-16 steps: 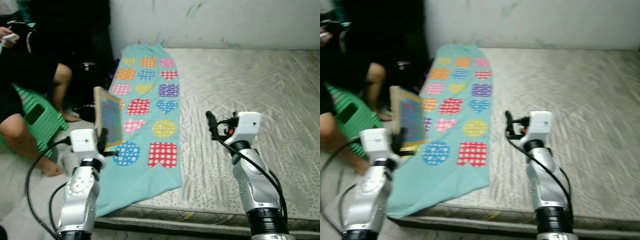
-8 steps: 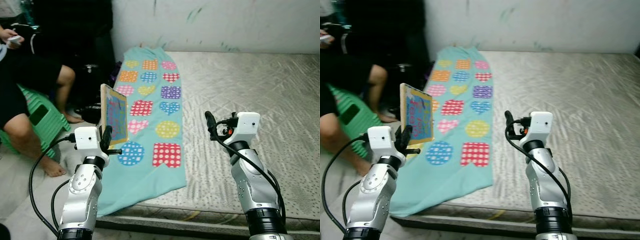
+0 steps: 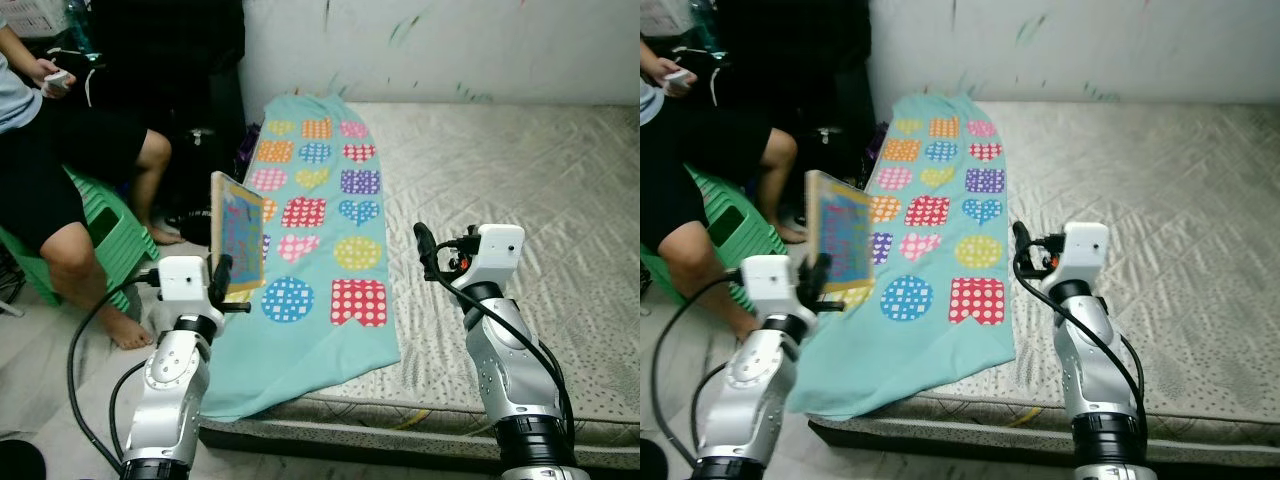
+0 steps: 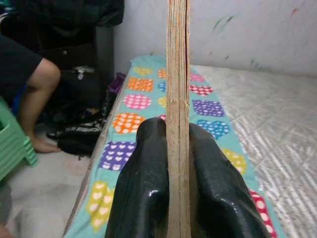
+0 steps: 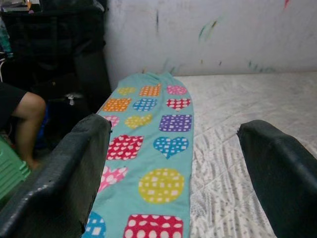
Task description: Clean up the room
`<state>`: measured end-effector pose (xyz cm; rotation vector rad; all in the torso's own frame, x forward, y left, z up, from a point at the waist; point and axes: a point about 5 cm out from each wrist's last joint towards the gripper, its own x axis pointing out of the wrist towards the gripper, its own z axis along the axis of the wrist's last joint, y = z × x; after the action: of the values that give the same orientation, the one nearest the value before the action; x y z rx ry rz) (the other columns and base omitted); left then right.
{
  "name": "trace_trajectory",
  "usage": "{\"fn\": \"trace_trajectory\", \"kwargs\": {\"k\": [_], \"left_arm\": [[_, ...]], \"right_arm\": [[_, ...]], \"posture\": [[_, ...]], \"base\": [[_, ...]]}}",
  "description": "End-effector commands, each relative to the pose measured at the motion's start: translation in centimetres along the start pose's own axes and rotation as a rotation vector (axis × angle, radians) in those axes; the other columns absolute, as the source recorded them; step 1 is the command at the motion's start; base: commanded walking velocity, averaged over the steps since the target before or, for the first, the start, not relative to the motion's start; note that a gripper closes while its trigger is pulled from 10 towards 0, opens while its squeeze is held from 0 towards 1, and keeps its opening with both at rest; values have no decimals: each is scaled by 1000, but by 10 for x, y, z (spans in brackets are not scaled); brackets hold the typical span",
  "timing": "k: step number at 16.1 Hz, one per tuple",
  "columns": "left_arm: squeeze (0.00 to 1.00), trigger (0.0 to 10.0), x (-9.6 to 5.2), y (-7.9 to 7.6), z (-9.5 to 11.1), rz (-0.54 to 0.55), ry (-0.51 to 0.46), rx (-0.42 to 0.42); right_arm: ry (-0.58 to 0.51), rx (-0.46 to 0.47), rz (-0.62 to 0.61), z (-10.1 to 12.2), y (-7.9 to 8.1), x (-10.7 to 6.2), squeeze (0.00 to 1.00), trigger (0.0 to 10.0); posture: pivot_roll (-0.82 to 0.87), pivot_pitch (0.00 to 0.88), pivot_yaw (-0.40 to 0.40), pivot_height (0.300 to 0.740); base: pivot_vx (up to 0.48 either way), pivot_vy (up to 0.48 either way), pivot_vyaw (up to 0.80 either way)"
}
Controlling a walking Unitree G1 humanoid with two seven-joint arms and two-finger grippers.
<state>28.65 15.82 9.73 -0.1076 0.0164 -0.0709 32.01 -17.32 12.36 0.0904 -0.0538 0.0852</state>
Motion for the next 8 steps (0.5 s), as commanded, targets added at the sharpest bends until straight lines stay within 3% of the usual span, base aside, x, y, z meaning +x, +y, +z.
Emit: {"fn": "trace_trajectory", "kwargs": {"k": [1, 8], "left_arm": [[0, 10000, 2, 6, 14, 14, -65, 24], [0, 10000, 3, 4, 13, 13, -63, 23]], "right_arm": [[-18, 0, 18, 5, 4, 3, 0, 10000], [-20, -10, 26, 6, 3, 6, 0, 10000]], "posture": [[-44, 0, 42, 740], [-46, 0, 36, 740]], "base": [[0, 0, 0], [0, -306, 0]]}}
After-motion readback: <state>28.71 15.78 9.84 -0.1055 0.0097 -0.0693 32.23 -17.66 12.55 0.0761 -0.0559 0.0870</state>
